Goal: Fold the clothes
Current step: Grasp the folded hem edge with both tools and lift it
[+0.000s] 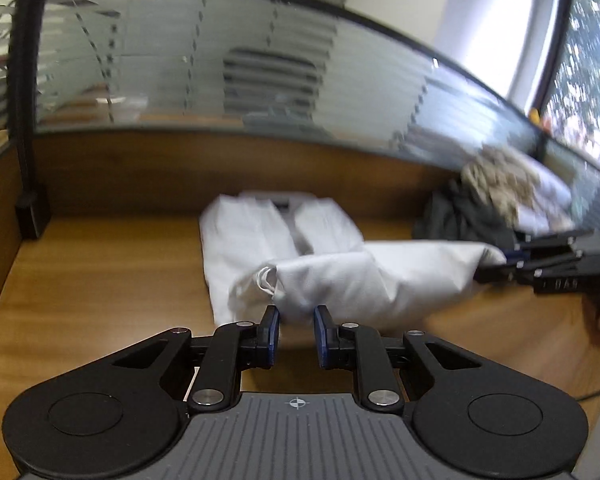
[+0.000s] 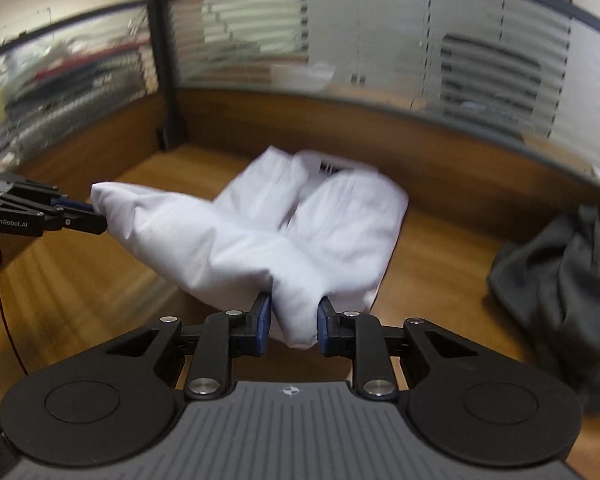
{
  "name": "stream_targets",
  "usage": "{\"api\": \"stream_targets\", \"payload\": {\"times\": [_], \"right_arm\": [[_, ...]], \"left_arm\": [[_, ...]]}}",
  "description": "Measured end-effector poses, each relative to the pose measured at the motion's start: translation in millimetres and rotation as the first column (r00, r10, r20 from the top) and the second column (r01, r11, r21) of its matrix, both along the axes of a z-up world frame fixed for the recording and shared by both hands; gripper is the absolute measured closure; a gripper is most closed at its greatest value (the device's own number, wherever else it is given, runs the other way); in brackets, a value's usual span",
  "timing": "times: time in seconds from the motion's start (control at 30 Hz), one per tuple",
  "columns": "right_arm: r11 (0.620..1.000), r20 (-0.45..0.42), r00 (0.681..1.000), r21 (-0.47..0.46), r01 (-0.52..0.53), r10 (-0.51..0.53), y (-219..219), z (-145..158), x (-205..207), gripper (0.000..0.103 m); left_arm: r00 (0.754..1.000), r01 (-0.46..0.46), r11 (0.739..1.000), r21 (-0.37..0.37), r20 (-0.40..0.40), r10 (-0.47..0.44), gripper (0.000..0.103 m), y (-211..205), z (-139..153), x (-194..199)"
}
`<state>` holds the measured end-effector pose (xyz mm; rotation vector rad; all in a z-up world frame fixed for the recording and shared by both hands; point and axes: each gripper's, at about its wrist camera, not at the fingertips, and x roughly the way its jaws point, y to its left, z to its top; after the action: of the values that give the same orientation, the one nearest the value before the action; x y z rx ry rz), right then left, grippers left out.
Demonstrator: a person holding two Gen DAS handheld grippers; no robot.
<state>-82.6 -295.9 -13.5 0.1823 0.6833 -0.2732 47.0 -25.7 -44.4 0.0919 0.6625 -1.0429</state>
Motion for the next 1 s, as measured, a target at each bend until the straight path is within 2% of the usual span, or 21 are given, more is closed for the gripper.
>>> {"api": "stream_targets", "payload": {"times": [0.17, 0.33, 0.47, 0.63, 0.73, 0.83, 0.9, 1.0], "right_arm": [[0.999, 0.052, 0.998, -0.012, 0.044, -0.043, -41, 18, 36, 0.072], [0.995, 0.050, 0.995, -0.050, 0.091, -0.089, -88, 19, 85, 0.071], [0.988, 0.025, 0.990, -0.067, 0.137, -0.136, -126, 4, 125, 0.059], [0.982, -0.047, 0.984, -0.091, 0.167, -0.172, -164, -32, 171, 0.050], [0.978, -0.097, 0.975, -0.087, 0.190, -0.198, -180, -55, 191, 0.045], [0.975, -0.129, 0.967, -0.070, 0.211, -0.219, -194, -68, 201, 0.036], [0.974, -0.139, 0.964, -0.059, 0.221, -0.227, -200, -66, 202, 0.033], [0.973, -0.123, 0.966, -0.077, 0.219, -0.227, -196, -45, 198, 0.033]], "left_arm": [[0.998, -0.057, 0.997, -0.048, -0.002, 0.057, 0.082, -35, 14, 46], [0.995, -0.103, 0.994, -0.033, -0.008, 0.102, 0.081, -81, 12, 97], [0.991, -0.133, 0.991, 0.019, -0.026, 0.134, 0.082, -117, -5, 136], [0.985, -0.159, 0.979, 0.128, -0.050, 0.166, 0.080, -151, -39, 168], [0.980, -0.173, 0.972, 0.157, -0.075, 0.187, 0.076, -162, -55, 177], [0.974, -0.197, 0.970, 0.146, -0.080, 0.210, 0.076, -163, -54, 177], [0.974, -0.202, 0.970, 0.132, -0.079, 0.214, 0.077, -162, -45, 174], [0.978, -0.197, 0.976, 0.093, -0.054, 0.203, 0.077, -158, -24, 158]]}}
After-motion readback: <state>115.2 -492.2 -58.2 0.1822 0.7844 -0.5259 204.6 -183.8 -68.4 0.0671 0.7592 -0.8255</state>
